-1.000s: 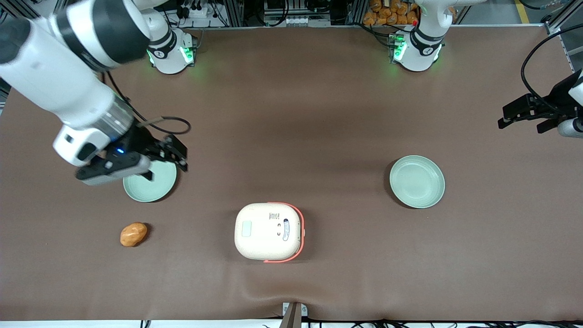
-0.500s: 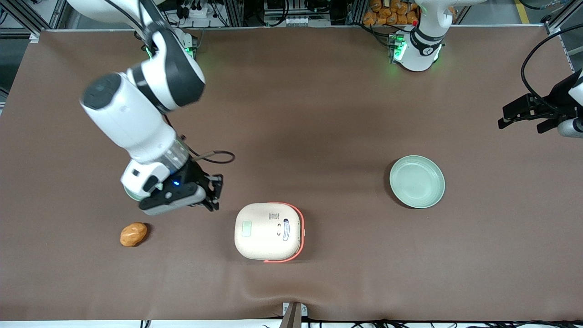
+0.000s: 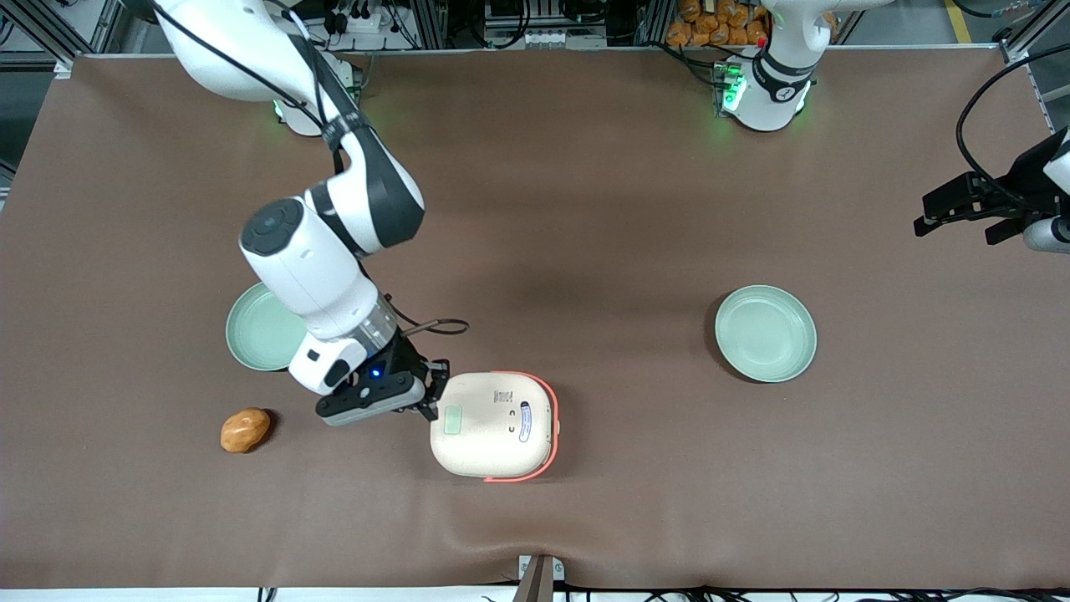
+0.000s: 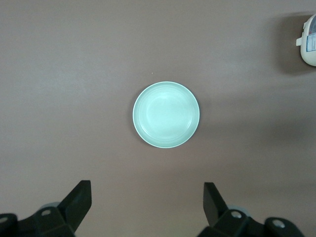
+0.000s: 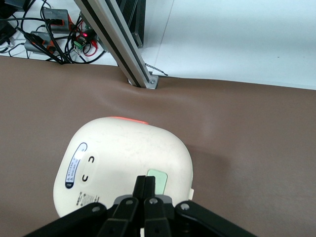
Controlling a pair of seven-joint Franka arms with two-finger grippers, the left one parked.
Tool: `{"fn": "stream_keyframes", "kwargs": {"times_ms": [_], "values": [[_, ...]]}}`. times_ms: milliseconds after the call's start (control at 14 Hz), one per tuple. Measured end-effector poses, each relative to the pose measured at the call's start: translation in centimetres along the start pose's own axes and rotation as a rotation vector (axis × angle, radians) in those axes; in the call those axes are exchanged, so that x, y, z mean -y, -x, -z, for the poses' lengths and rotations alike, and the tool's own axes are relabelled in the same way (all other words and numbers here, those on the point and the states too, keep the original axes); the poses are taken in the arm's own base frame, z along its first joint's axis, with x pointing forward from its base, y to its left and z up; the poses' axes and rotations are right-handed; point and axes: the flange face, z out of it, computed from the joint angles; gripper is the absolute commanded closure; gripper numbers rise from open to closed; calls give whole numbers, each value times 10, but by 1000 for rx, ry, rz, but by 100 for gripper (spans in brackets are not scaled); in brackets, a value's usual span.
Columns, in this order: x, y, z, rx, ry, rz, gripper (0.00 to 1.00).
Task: Press rice cooker button with right arm
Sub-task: 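Press the closed right gripper down on the green button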
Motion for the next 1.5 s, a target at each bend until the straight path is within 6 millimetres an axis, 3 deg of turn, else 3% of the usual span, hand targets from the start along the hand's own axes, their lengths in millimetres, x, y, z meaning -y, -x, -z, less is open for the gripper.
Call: {"fn": "stream_keyframes", "kwargs": {"times_ms": [286, 500, 1500], "values": [[4, 11, -35, -27, -1, 8, 100], [-2, 16, -49, -23, 8, 6, 100], [4, 23, -60, -7, 5, 7, 100]]}}
